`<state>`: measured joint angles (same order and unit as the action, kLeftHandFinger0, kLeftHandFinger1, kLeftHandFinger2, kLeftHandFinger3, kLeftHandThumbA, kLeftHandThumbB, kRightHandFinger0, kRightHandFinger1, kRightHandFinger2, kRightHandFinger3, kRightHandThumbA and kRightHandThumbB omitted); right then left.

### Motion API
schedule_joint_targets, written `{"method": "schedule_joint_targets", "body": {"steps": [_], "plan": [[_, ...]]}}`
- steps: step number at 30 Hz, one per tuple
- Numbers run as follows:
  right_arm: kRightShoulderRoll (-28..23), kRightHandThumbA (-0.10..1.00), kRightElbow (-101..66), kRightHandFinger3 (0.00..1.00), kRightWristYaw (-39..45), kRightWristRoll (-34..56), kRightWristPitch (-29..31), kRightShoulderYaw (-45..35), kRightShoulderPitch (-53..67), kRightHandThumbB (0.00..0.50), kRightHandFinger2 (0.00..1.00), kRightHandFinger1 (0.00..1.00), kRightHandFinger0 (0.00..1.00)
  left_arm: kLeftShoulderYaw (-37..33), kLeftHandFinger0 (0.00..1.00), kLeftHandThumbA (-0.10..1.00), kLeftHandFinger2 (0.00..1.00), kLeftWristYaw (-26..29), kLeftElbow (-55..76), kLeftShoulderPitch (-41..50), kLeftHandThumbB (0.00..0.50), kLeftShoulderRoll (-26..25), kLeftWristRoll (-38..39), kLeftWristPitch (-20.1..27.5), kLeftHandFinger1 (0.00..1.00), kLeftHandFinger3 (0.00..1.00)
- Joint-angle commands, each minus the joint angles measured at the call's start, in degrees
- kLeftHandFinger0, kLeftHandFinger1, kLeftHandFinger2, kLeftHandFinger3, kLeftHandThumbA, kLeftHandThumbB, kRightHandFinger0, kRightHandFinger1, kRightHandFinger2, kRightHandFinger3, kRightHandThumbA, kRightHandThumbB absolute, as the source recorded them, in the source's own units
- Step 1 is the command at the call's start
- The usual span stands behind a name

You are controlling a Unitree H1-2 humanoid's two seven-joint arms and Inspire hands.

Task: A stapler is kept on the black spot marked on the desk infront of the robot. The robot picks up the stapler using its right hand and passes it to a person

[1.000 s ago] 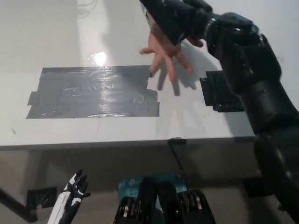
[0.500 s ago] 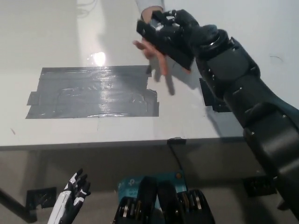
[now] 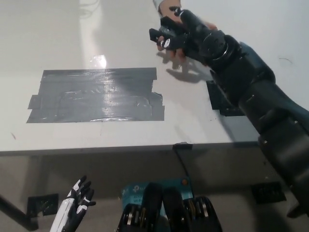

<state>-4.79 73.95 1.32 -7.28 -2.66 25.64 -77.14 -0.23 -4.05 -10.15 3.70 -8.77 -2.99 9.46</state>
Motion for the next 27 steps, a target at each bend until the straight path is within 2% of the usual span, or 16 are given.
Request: {"method": "schedule_joint_targets", "body": {"steps": [1,4,6,7,10,12,14,16,17,20,22,25,26,27], "plan": [[-2.9,0.93,-7.2,1.0,1.3,-2.7,4.4,-1.5,-4.6,0.425,1.0,1.0,1.0,-0.1,0.81,0.8,1.0,-0.6,1.1,0.9,0.5,-0.2,0.7,1.0,1.0,1.0],[-4.4,0.91,-12.1,1.0,0.4,-3.1,3.6,-2.7,-4.3,0.408,1.0,1.0,1.0,0.1,0.82,0.81,1.0,-0.6,1.5,1.3,0.5,-0.1,1.1,0.6,1.0,1.0],[-6.1,0.96,-17.4,1.0,0.0,-3.8,2.2,-3.5,-3.8,0.418,1.0,1.0,1.0,0.2,0.82,0.8,1.0,-0.7,1.6,1.4,0.5,-0.2,1.3,0.5,1.0,1.0],[-9.1,1.0,-25.8,1.0,1.0,-4.1,0.4,-5.1,-2.7,0.431,1.0,1.0,1.0,0.3,0.81,0.79,1.0,-1.0,2.0,1.4,0.5,-0.1,1.7,0.1,1.0,1.0],[-12.5,1.0,-37.5,1.0,3.5,-3.6,-3.3,-7.4,-0.8,0.42,1.0,1.0,1.0,0.5,0.82,0.78,1.0,-1.3,1.8,0.8,0.5,-0.1,2.5,0.4,1.0,1.0],[-16.8,1.0,-51.9,1.0,7.2,-3.2,-6.8,-8.8,2.4,0.45,1.0,1.0,1.0,0.7,0.83,0.78,1.0,-1.2,1.4,0.5,0.5,0.0,2.7,0.5,1.0,1.0],[-19.5,1.0,-61.9,1.0,9.3,-2.2,-8.5,-10.1,5.2,0.403,1.0,1.0,1.0,0.7,0.81,0.79,1.0,-0.9,1.1,0.2,0.5,-0.3,1.9,0.7,1.0,1.0],[-22.5,1.0,-72.8,1.0,11.7,-0.4,-10.9,-11.7,8.8,0.386,1.0,1.0,1.0,0.6,0.8,0.79,1.0,-0.6,0.8,-0.1,0.497,-0.4,1.3,0.9,1.0,1.0],[-24.8,1.0,-81.5,1.0,13.4,1.3,-14.1,-13.0,11.9,0.407,1.0,1.0,1.0,0.4,0.81,0.8,1.0,-0.6,0.7,-0.1,0.499,-0.6,0.8,0.9,1.0,1.0],[-28.8,1.0,-95.7,1.0,15.2,5.4,-19.7,-15.9,17.6,0.397,1.0,1.0,1.0,0.2,0.81,0.81,1.0,-0.4,0.4,-0.2,0.5,-0.7,0.1,1.2,1.0,1.0],[-31.3,0.99,-104.8,1.0,15.3,10.0,-20.6,-18.4,23.7,0.4,1.0,1.0,1.0,0.1,0.81,0.81,1.0,-0.4,-0.3,-0.3,0.5,-0.7,-0.1,1.8,1.0,1.0],[-33.7,1.0,-113.5,1.0,14.4,11.1,-21.1,-20.5,30.2,0.408,1.0,1.0,1.0,0.1,0.82,0.81,1.0,-0.3,-0.1,-0.2,0.496,-0.6,-0.2,1.4,1.0,1.0],[-34.4,1.0,-116.4,1.0,13.9,13.0,-21.5,-21.5,32.5,0.391,1.0,1.0,1.0,0.1,0.82,0.81,1.0,-0.3,-0.2,-0.3,0.497,-0.6,-0.2,1.4,1.0,1.0],[-35.1,0.92,-121.5,1.0,11.7,18.5,-22.2,-23.5,37.7,0.378,1.0,1.0,1.0,0.1,0.83,0.81,1.0,-0.3,-0.5,-0.6,0.5,-0.5,-0.1,1.4,1.0,1.0]]}}
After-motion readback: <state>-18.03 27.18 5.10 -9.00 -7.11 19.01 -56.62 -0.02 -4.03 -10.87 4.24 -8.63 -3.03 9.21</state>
